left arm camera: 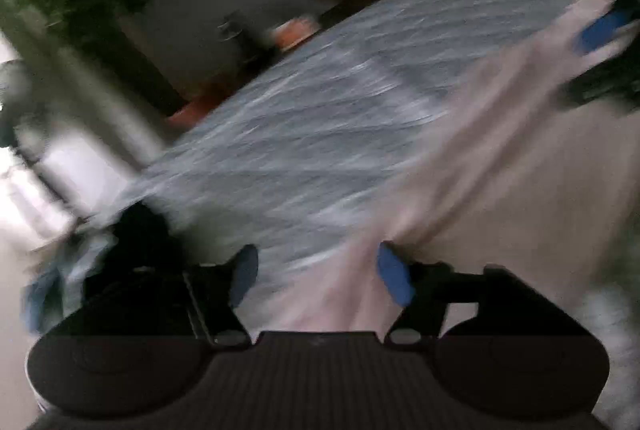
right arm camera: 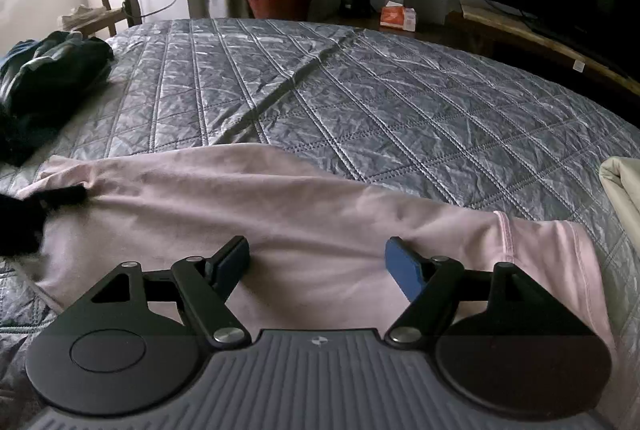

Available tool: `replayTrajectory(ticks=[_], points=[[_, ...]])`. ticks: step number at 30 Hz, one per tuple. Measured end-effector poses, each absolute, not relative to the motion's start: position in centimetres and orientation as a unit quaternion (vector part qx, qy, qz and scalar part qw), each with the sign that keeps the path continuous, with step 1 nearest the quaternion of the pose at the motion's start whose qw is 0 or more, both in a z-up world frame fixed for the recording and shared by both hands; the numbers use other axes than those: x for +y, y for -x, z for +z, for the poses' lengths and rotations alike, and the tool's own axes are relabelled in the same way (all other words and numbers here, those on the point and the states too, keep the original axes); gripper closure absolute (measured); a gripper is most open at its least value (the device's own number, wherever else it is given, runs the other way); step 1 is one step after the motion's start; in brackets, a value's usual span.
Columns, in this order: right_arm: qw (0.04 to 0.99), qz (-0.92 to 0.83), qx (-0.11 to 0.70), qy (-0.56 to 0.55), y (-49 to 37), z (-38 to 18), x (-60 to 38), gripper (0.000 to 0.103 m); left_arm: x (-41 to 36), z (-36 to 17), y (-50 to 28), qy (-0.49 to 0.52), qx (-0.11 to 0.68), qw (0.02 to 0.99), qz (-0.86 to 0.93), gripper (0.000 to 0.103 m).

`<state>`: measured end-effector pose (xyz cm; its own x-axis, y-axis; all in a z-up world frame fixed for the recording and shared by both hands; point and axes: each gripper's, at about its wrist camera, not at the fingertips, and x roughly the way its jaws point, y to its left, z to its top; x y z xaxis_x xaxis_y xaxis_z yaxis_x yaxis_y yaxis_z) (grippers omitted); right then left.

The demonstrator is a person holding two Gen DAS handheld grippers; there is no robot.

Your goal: Fold clothes

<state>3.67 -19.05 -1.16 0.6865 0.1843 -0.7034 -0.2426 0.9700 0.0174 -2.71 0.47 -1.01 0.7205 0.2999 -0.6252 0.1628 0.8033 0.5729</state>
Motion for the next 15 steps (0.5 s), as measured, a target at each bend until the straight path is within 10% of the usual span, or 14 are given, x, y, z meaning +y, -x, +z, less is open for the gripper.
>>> replayTrajectory(ticks=[15], points=[[0.918, 0.117, 0.377, 0.038, -3.7, -1.2, -19.1, 0.019, 1.4, -0.1, 4.2, -0.316, 0.379, 0.866, -0.084, 0.059]])
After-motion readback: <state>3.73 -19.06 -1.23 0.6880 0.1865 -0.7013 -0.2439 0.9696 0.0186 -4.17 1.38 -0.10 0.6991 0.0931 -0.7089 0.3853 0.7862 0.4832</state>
